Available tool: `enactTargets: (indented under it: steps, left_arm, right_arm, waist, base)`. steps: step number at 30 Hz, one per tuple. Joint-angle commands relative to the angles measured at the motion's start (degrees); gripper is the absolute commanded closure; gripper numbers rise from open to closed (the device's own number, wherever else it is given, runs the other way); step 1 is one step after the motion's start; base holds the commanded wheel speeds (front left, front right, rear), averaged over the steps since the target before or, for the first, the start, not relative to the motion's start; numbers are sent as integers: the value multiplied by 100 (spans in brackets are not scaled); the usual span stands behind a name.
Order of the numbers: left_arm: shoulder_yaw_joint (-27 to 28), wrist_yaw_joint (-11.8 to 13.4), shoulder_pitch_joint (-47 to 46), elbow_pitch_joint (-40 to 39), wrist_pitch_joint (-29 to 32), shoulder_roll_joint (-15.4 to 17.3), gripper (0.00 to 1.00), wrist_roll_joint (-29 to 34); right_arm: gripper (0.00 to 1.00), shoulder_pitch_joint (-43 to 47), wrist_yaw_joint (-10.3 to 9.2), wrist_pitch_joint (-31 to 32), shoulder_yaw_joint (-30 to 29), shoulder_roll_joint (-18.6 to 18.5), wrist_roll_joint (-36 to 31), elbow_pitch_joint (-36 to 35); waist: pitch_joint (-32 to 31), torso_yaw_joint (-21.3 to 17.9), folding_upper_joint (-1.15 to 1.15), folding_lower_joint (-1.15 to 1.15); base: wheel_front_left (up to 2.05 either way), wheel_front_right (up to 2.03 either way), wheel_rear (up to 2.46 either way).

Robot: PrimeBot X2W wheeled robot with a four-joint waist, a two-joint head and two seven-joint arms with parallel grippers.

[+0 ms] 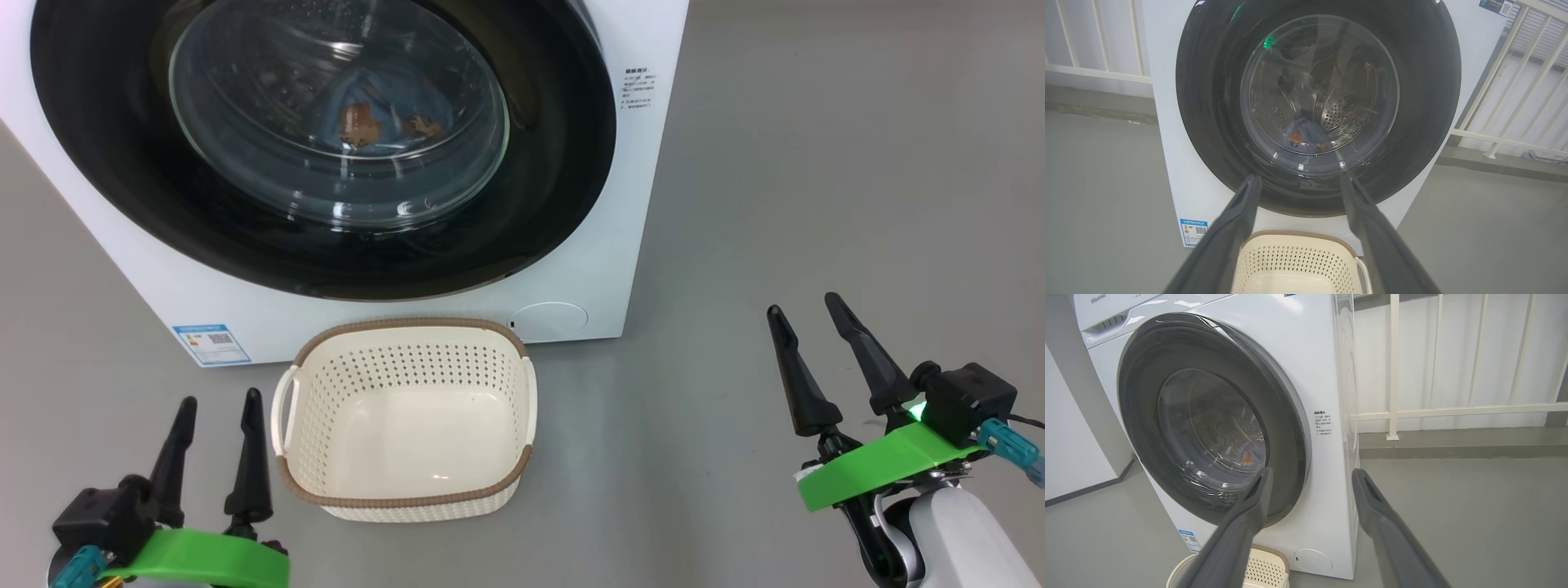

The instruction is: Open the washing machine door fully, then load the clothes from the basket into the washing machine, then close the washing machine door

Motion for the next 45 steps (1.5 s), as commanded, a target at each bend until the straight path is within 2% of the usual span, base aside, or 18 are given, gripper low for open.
enactTargets:
  steps: [1, 2, 3, 4, 7, 12, 17, 45]
  left_arm:
    - [212, 8, -155, -100, -36, 108, 0, 31]
    - [211, 8, -152, -95, -36, 107, 0, 23]
    - [222, 9, -160, -132, -36, 116, 100, 44]
    - [4, 0, 3, 29, 2, -8, 100, 1]
    - [-18, 0, 101, 236, 26, -116, 100, -57]
    - [19, 0, 95, 243, 114, -122, 100, -340]
    - [52, 6, 83, 256, 197, -128, 100, -621]
    - [238, 7, 15, 335, 649, -162, 100, -2144]
  right_arm:
    - [0, -30, -12, -26, 109, -14, 30, -120]
    - [0, -29, -12, -26, 113, -13, 30, -118]
    - [100, -26, -12, -26, 115, -12, 31, -117]
    - [100, 5, 0, 0, 10, 11, 0, 45]
    - [100, 161, 0, 17, 31, 94, 57, 261]
    - [100, 191, -1, 93, -12, 116, 350, 253]
    - [100, 210, -1, 169, -54, 136, 640, 259]
    - [100, 323, -4, 581, -287, 258, 2202, 266]
  waist:
    - [-2, -1, 0, 0]
    - [-6, -3, 0, 0]
    - [-6, -5, 0, 0]
    - [-6, -3, 0, 0]
    - [-7, -1, 0, 0]
    - [-34, 13, 0, 9]
    - [-43, 26, 0, 1]
    - [-128, 96, 0, 1]
  base:
    - [0, 0, 0]
    - [0, 0, 0]
    - [0, 0, 0]
    - [0, 0, 0]
    - [0, 0, 0]
    - [0, 0, 0]
    - [0, 0, 0]
    - [0, 0, 0]
